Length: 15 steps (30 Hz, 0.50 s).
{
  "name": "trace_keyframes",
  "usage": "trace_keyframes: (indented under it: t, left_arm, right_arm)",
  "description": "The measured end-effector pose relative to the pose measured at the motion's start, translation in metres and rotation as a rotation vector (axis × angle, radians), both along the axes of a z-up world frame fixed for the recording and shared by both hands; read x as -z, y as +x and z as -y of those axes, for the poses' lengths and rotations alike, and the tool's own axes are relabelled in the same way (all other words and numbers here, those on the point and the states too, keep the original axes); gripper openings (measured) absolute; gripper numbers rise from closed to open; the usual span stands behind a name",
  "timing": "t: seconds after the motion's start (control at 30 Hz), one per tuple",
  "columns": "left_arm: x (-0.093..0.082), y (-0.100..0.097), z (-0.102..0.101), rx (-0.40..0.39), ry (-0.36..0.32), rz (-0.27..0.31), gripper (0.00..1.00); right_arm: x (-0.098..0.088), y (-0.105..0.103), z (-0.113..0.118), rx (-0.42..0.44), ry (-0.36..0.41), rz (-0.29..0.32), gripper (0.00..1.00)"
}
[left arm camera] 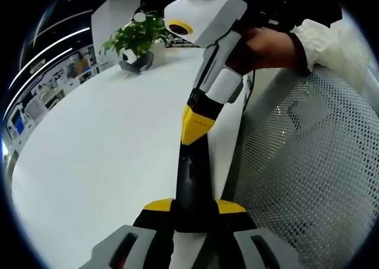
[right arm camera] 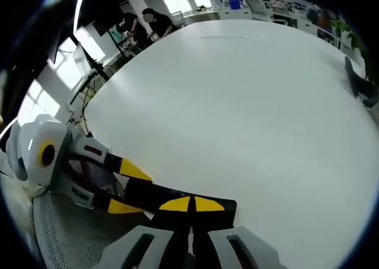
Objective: Press the specified remote control buttons in sequence, fully releasing each button before pressing the next.
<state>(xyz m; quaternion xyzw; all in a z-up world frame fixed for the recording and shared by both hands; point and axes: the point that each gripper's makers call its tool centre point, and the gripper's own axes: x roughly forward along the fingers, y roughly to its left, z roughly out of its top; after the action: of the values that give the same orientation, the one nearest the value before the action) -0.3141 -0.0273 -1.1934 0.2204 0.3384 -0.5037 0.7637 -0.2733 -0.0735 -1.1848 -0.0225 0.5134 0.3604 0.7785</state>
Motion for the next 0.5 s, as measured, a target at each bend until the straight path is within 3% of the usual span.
trace_keyframes:
  t: [0.5]
  left_arm:
    - [0.0, 0.0, -0.0003, -0.001, 0.002, 0.0, 0.25]
  right_arm:
    - [-0.0006, 0.0003, -0.0006, -0.008, -0.009, 0.018, 0.0]
